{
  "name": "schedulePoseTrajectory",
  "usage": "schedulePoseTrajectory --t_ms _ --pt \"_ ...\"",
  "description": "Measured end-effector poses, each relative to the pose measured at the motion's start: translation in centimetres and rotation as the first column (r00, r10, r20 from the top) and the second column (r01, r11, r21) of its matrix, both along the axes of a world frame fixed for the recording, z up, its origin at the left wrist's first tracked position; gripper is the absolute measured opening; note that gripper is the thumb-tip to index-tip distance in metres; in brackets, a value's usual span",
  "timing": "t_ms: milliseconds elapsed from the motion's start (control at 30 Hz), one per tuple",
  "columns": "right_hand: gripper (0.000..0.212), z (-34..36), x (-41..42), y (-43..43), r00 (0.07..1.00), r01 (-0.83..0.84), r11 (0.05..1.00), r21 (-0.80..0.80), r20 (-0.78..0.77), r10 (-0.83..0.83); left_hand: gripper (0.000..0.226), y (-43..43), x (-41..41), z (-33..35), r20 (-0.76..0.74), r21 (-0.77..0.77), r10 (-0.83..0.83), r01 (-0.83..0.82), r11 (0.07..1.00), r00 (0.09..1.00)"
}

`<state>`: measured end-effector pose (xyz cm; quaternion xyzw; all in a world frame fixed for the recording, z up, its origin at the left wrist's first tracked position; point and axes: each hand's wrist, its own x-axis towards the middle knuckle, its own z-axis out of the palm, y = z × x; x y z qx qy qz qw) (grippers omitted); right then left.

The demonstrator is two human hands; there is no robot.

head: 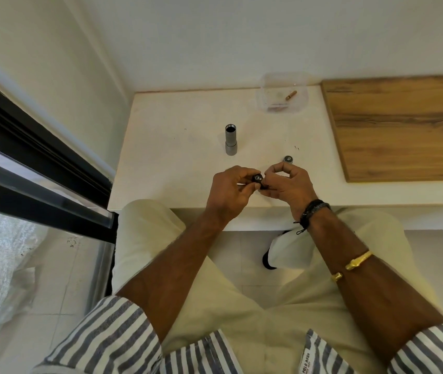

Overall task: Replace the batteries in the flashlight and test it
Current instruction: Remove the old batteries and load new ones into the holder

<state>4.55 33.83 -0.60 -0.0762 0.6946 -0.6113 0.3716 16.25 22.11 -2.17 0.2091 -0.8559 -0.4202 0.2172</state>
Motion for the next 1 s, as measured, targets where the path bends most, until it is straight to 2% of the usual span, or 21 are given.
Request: schedulePoseTrajectory --t_ms 100,267,400,567,667,733,833,933,1000 --pt "0.006 0.0 -0.1 0.2 0.999 0.016 0.998 -0.055 0.051 -0.013 0.028 -0.1 -0.1 0.0 -0.013 0.023 0.029 -0.028 0.999 1.0" --pt "0.006 -0.3 0.2 0.1 1.0 0.019 0.998 -0.059 0.021 -0.018 0.027 -0.1 -0.3 -0.2 -0.013 0.057 0.081 -0.08 0.995 0.997" --pt "0.016 -0.5 0.1 0.3 0.991 -0.061 0.997 -0.042 -0.12 0.056 0.026 -0.3 -0.4 -0.3 -0.001 0.136 0.121 -0.12 0.983 0.993" --pt "0.007 -0.4 0.3 0.0 0.96 -0.095 0.995 -0.042 -0.269 0.08 0.025 -0.1 -0.6 -0.5 -0.001 0.179 0.138 -0.135 0.974 0.99" --pt "0.008 -0.5 0.3 -0.2 0.955 -0.088 0.993 -0.082 -0.29 0.06 0.024 0.0 -0.9 -0.5 0.007 0.33 0.152 -0.146 0.933 0.988" --pt "0.009 -0.6 0.1 -0.2 0.95 -0.057 0.993 -0.107 -0.31 0.021 0.023 -0.1 -1.0 -0.4 0.017 0.526 0.154 -0.14 0.839 0.988" --pt "0.009 -0.5 -0.4 0.0 0.946 0.012 0.992 -0.128 -0.321 -0.053 0.026 -0.2 -1.0 -0.1 0.033 0.792 0.122 -0.1 0.602 0.992" --pt "0.01 -0.5 -1.3 0.2 0.974 0.079 0.975 -0.206 -0.192 -0.119 0.028 0.0 -1.3 0.3 0.016 0.935 0.133 -0.062 0.349 0.991" --pt "0.013 -0.7 -1.9 0.5 0.977 0.139 0.962 -0.236 -0.128 -0.173 0.027 0.1 -1.4 0.5 -0.005 0.974 0.177 -0.035 0.223 0.984"
